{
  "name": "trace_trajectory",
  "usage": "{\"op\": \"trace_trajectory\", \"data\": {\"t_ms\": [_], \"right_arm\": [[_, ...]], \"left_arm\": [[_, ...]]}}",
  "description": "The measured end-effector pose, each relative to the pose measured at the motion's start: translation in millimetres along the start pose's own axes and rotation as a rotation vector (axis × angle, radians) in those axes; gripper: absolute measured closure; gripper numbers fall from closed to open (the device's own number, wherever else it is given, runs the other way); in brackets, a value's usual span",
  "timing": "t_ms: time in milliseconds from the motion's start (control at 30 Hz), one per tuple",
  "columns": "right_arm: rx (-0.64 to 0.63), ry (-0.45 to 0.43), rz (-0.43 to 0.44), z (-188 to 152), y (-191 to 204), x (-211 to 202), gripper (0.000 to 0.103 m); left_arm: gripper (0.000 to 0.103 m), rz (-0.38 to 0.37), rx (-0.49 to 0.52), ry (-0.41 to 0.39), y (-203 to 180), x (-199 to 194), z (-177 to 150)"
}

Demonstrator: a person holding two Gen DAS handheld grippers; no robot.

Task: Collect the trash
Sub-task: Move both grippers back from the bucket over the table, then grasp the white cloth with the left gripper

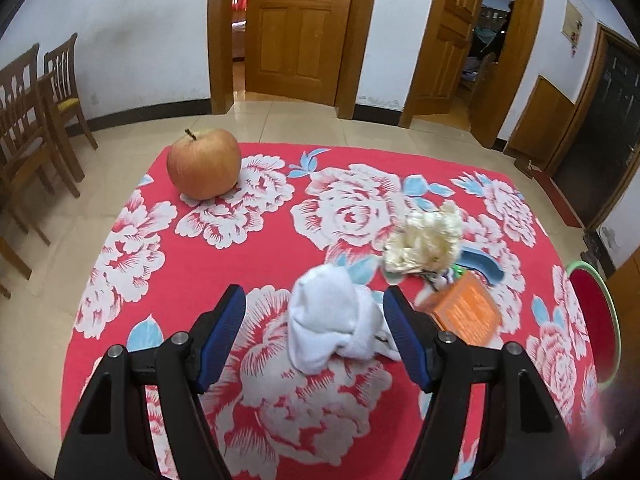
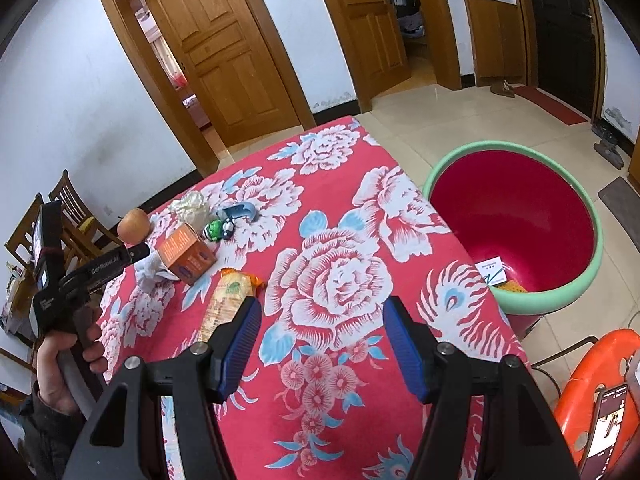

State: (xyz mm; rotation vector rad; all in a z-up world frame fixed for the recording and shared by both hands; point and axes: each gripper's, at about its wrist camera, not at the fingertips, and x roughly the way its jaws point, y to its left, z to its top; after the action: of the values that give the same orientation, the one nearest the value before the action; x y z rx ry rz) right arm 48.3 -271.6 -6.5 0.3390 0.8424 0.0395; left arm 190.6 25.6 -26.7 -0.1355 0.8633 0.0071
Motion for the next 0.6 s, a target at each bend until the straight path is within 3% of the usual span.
{"op": "trace_trajectory", "data": {"t_ms": [133, 400, 600], "right_arm": [[0.002, 0.012, -0.002, 0, 0, 6, 0.037], [-0.005, 0.036, 0.002, -3, 3, 15, 0.037], [-0.007, 0.038, 0.009, -5, 6, 16, 0.037]], "left_arm": [[0.033, -0.015, -0.022, 0.028, 3, 13, -2], [0.071, -0.125, -0.077, 0.074, 7, 23, -8], [0.078, -0.140, -0.073, 0.067, 6, 10, -12]]}}
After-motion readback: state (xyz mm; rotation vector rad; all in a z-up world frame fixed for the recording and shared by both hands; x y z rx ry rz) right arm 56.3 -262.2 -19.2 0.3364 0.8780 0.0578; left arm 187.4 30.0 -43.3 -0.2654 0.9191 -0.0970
